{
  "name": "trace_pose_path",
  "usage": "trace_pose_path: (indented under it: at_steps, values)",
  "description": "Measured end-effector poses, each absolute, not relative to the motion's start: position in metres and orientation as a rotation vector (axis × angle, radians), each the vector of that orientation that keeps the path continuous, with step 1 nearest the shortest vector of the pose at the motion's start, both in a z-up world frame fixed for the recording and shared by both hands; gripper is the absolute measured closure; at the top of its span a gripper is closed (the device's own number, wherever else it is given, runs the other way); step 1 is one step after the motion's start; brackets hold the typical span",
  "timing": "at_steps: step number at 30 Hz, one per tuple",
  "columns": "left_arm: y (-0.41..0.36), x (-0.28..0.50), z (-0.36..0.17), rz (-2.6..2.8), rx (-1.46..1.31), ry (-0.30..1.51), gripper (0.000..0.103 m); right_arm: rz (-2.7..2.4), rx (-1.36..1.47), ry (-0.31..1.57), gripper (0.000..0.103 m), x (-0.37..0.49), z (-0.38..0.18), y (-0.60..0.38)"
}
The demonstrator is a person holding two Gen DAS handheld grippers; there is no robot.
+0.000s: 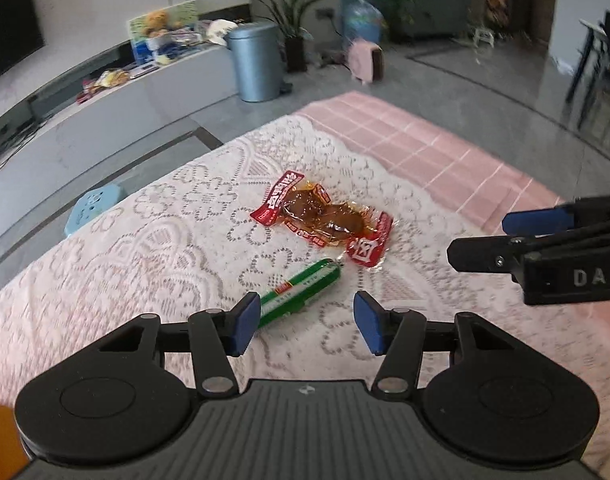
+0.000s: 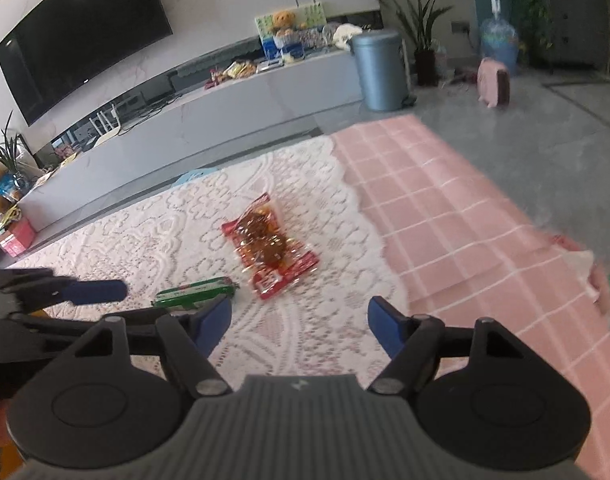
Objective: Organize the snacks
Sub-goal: 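Grasp the green sausage stick with the left tool while the right tool grasps the red meat pack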
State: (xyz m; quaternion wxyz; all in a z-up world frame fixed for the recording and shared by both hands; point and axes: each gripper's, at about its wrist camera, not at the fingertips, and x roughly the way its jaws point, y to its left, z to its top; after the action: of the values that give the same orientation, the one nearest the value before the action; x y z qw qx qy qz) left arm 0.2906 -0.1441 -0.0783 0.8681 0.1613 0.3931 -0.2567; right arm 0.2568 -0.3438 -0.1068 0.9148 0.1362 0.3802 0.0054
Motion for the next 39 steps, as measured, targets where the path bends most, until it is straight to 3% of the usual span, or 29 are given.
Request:
trace_pose_path:
  at_steps: [14,18,21,29,33,39]
  values:
    - [-0.159,0.336,-0.119,-0.672,0.515,0.891,0.04,0.022,0.261,0.794,0.031,0.282,-0.131,-0.343]
    - [-0.157,0.347,-0.121,-0.673,0.422,0.952,0.052,0.009,0.237,0.782,0.031,0.28,-0.133,-0.342]
    - [-0.157,0.351,-0.118,-0.648,0.357,1.003,0.071,-0.005,0.208,0.771,0.031,0.279,-0.133,-0.339]
    - [-0.172,0.359,-0.119,-0.589,0.308,1.011,0.064,0.043,0.165,0.733,0.032,0.284,-0.133,-0.33]
    - [-0.174,0.357,-0.119,-0.566,0.303,0.993,0.077,0.062,0.107,0.703,0.033,0.283,-0.134,-0.323]
    - [-0.148,0.355,-0.109,-0.464,0.152,0.975,0.078,0.1,0.038,0.665,0.033,0.289,-0.137,-0.313]
